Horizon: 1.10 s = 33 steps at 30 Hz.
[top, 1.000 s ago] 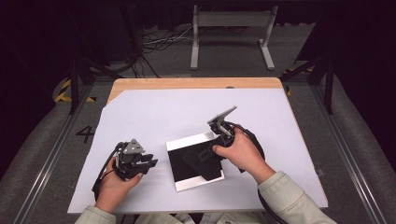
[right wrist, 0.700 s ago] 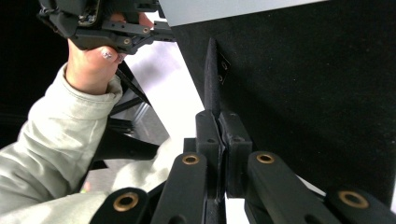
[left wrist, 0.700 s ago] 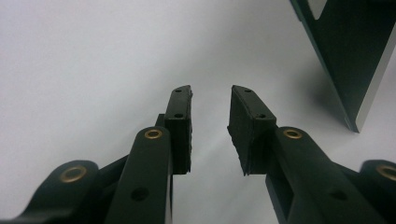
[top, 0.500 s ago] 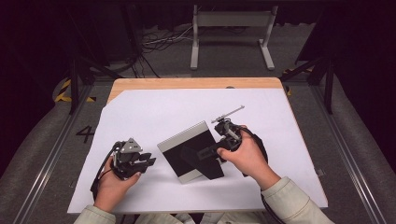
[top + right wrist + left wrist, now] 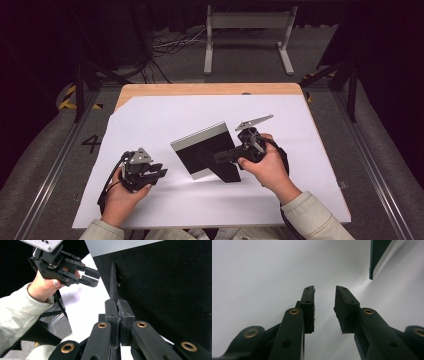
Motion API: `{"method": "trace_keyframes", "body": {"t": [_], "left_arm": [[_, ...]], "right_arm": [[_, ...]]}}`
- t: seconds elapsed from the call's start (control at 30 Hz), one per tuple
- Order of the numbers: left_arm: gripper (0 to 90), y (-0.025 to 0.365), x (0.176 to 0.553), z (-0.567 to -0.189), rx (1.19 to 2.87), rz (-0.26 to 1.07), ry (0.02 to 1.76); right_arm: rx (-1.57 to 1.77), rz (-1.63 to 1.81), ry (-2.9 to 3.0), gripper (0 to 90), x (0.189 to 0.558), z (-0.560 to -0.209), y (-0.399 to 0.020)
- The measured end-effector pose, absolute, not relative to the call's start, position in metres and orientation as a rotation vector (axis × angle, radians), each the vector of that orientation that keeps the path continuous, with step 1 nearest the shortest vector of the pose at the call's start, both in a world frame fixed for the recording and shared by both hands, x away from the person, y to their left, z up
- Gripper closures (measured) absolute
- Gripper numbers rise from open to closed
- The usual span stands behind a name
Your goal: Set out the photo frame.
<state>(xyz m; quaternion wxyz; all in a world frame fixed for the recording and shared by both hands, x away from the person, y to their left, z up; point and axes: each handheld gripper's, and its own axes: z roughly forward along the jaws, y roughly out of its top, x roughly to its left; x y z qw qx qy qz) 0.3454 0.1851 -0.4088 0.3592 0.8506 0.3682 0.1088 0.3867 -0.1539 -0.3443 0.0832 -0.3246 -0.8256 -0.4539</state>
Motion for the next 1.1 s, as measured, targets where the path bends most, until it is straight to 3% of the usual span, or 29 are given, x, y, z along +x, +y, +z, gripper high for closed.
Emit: {"method": "trace_keyframes", "body": {"t": [1.1], "left_arm": [[69.8, 0.176, 0.349, -0.409, 2.210, 0.288, 0.914]], "right_arm": [[-0.911, -1.549, -2.498, 87.4, 0.363, -0.390, -0.190]]}}
